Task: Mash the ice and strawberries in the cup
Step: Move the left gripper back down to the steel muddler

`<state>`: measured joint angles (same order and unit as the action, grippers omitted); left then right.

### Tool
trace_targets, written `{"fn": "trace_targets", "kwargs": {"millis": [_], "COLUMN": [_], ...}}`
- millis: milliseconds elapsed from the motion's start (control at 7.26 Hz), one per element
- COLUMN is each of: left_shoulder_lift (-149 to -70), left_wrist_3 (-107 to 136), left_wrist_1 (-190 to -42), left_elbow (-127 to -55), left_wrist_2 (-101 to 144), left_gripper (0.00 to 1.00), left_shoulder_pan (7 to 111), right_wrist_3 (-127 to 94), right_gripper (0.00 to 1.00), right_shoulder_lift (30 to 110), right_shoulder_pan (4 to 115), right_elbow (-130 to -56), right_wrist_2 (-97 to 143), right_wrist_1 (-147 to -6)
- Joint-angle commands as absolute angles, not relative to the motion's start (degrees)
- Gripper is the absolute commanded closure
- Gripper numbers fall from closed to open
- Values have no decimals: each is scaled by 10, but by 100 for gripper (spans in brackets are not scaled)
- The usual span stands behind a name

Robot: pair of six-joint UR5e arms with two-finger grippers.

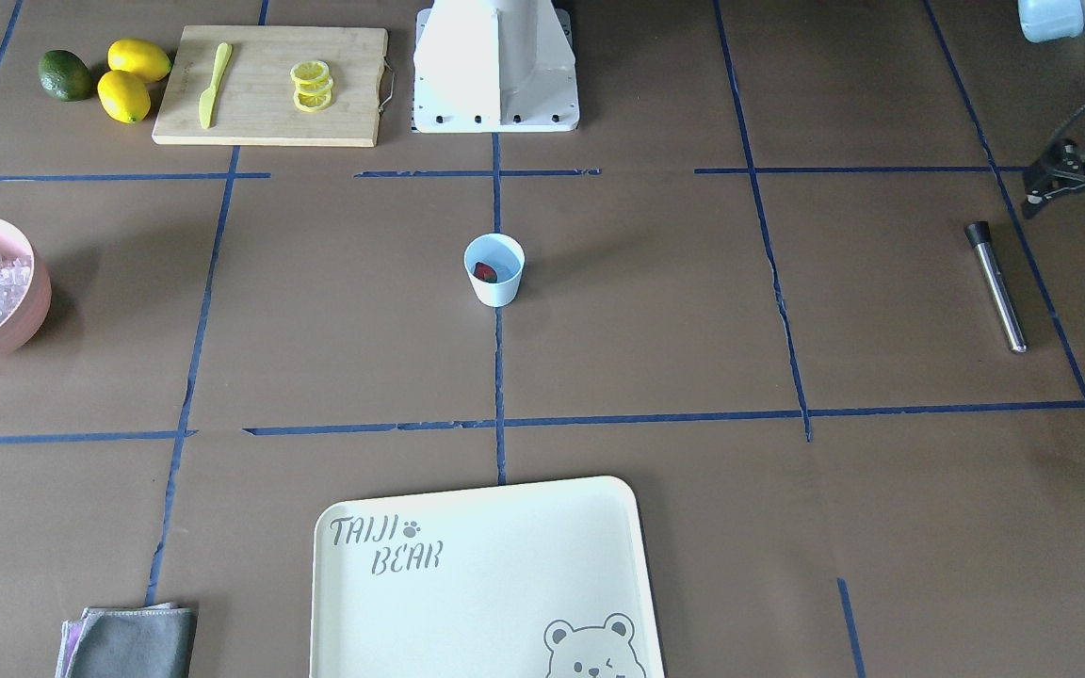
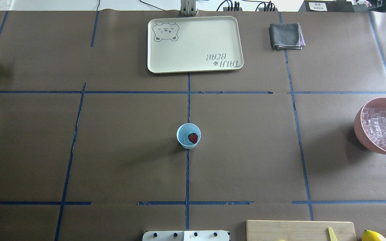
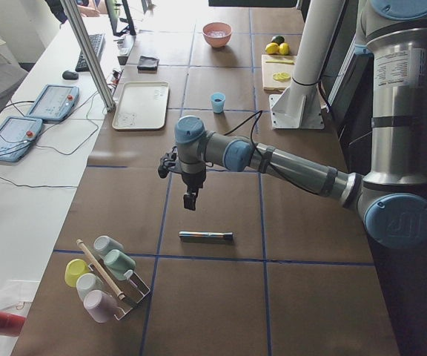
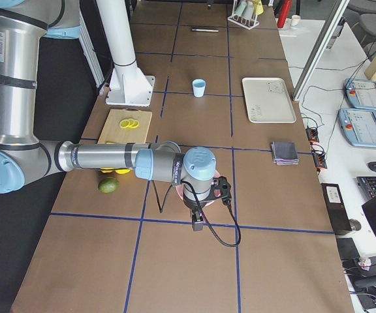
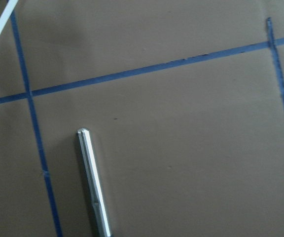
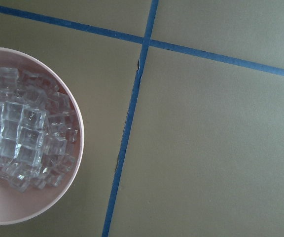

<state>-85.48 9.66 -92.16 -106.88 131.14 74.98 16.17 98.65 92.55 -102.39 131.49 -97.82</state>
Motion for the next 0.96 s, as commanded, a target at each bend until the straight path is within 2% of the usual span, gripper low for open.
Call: {"fn": "trace_targets", "kwargs": {"millis": [0, 413, 826], "left_shoulder_lift": [-858, -861, -865], "left_wrist_3": [153, 280, 323], "left_wrist_1": [-1110, -1294, -1320], "left_elbow": [-928, -828, -816], "left_wrist_2": [1329, 1324, 1271], "left_gripper": [0, 0, 0], "left_shoulder_pan": [761, 721, 662], "right_wrist_3": [162, 161, 162], "right_gripper": [0, 0, 0], "right_shoulder_lift": [986, 987, 991], "right_shoulder_pan": [925, 925, 925], "right_elbow": [-1025, -1024, -1025], "right_wrist_2": [1315, 1315, 1315], "right_wrist_1": [-978, -973, -972]}}
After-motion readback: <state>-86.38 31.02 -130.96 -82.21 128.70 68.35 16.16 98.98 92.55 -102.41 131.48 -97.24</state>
